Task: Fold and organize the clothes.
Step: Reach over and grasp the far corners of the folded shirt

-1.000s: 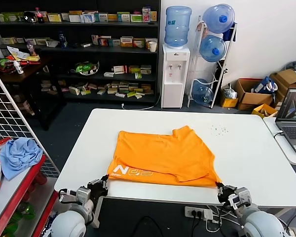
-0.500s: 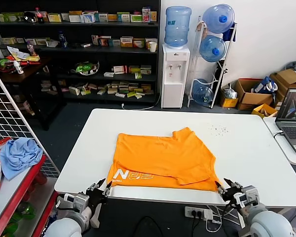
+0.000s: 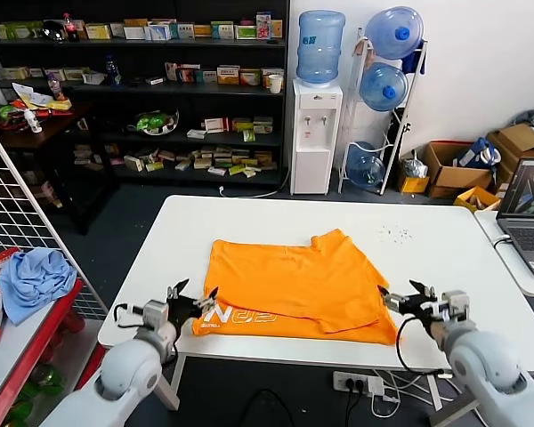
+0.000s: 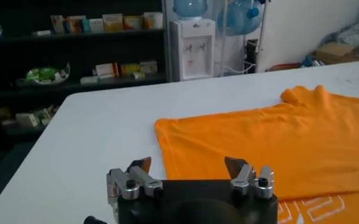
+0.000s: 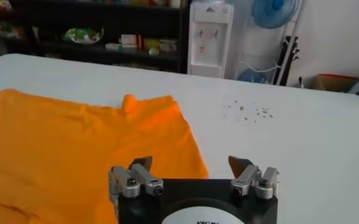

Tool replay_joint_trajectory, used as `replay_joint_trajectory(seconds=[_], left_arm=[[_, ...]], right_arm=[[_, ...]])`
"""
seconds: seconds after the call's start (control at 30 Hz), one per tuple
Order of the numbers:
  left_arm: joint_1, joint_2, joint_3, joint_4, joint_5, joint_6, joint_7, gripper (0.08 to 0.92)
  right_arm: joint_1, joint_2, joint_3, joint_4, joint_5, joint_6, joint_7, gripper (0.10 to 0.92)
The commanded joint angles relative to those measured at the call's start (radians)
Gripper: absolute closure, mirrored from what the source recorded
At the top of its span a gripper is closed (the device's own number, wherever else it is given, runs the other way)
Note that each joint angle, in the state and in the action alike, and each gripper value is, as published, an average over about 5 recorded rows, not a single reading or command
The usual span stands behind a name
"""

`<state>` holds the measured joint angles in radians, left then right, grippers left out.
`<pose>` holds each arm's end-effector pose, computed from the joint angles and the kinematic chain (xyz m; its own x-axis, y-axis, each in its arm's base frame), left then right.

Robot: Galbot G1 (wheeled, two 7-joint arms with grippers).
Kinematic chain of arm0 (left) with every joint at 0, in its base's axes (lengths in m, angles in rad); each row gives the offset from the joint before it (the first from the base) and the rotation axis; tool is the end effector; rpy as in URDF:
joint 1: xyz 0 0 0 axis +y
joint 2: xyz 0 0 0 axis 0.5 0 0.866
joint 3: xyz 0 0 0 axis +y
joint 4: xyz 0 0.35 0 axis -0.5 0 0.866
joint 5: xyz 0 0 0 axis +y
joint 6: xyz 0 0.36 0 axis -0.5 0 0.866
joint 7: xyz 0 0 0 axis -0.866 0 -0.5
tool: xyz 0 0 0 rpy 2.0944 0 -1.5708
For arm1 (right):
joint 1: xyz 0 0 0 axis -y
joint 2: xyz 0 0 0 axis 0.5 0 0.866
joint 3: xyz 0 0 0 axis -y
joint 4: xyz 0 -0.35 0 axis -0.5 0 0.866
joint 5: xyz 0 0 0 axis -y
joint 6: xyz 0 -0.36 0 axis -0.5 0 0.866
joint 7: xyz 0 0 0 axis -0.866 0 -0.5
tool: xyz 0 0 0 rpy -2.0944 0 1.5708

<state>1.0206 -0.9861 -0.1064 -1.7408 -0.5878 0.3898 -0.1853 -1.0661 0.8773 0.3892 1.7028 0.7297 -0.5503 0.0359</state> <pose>0.3328 0.0397 -0.3117 -0.8731 0.2276 0.4312 0.2680 0.9628 0.0345 0.3486 -0.1567 -0.2699 -0.8378 -0.1474 0.5256 -0.1560 0.9874 0.0282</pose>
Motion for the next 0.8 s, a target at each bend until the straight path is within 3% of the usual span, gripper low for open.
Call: replay_joint_trajectory(seconds=[0.03, 0.4, 0.63, 0.8], left_arm=[[-0.400, -0.111, 0.141, 0.361, -0.058, 0.004, 0.014, 0.179], [-0.588, -0.286, 0.161, 0.715, -0.023, -0.011, 0.049, 0.177], [-0.608, -0.340, 0.149, 0.842, 0.014, -0.021, 0.066, 0.177], [-0.595, -0.348, 0.146, 0.863, 0.026, -0.020, 0.068, 0.177]], right_arm=[[0.344, 0.057, -0.105, -0.275, 0.031, -0.054, -0.100, 0.203], [0.562, 0.197, -0.196, -0.643, -0.047, 0.043, -0.202, 0.203], [0.601, 0.281, -0.207, -0.742, -0.104, 0.039, -0.245, 0.203], [0.620, 0.329, -0.200, -0.820, -0.152, 0.061, -0.272, 0.203]])
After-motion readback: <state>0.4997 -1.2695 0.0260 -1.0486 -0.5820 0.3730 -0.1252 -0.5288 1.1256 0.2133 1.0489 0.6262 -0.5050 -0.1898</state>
